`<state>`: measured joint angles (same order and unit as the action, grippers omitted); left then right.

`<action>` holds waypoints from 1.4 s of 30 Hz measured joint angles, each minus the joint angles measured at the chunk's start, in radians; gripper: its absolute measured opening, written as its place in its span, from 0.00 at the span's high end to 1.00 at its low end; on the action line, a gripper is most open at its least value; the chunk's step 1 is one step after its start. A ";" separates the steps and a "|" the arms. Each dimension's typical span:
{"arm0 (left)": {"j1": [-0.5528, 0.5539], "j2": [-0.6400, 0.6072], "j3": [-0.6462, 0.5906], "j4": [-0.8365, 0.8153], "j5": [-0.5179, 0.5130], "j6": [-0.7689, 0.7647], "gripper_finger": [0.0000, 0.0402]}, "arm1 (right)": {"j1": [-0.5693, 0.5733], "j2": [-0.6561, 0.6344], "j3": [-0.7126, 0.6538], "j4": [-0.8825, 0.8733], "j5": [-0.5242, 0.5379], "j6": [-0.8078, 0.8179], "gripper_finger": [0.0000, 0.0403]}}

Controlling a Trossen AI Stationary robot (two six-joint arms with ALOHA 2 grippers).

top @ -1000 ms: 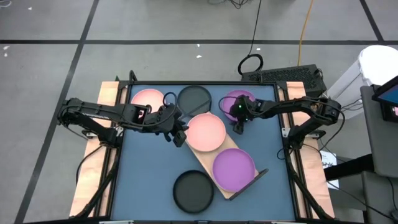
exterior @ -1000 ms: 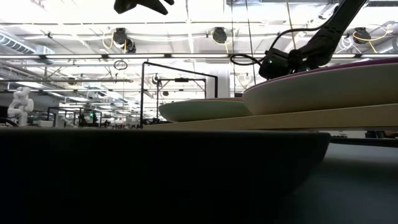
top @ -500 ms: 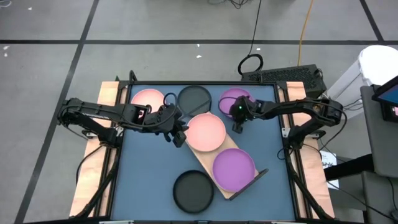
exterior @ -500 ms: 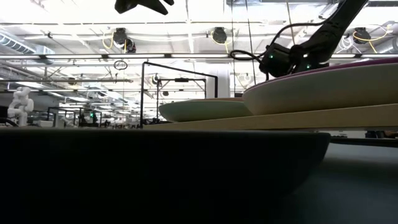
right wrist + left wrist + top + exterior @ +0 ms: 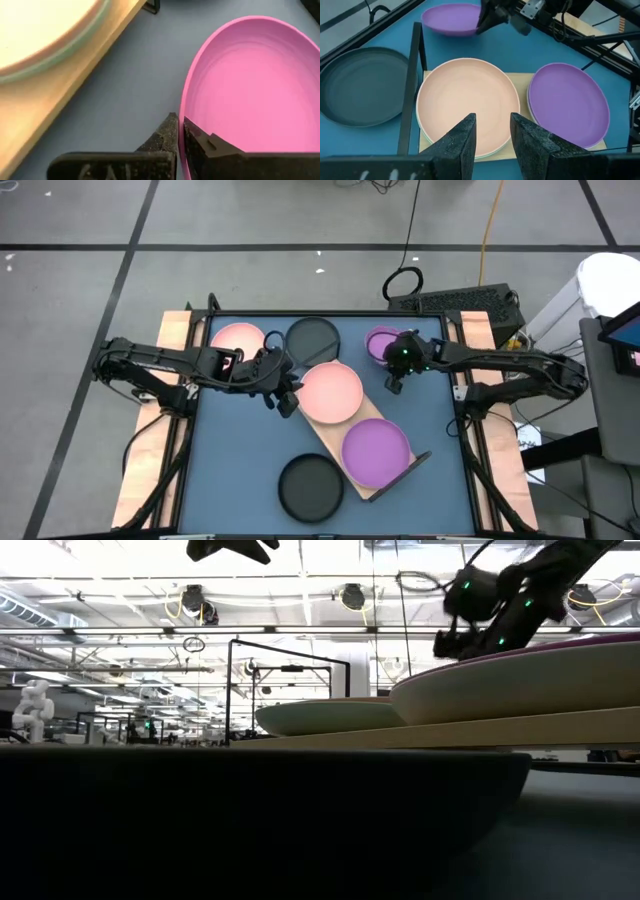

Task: Place and stack plates onto a shelf
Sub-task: Stack the purple plate on top of the light orange plate on the shelf

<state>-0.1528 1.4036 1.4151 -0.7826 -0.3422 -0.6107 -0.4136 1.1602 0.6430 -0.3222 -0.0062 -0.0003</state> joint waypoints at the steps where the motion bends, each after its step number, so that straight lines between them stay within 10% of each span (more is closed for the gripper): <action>1: 0.000 0.000 0.000 0.000 0.000 0.006 0.69 | 0.007 -0.027 0.000 -0.014 0.010 0.015 1.00; 16: 0.000 0.000 0.000 -0.008 0.000 0.031 0.69 | 0.180 -0.237 0.113 -0.192 0.064 0.329 1.00; 42: -0.198 0.000 0.000 -0.176 0.001 -0.262 0.69 | 0.547 0.066 0.656 -0.459 0.211 0.381 1.00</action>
<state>-0.3512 1.4036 1.4151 -0.9588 -0.3412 -0.8728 0.1335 1.2261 1.2987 -0.7809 0.2049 0.3809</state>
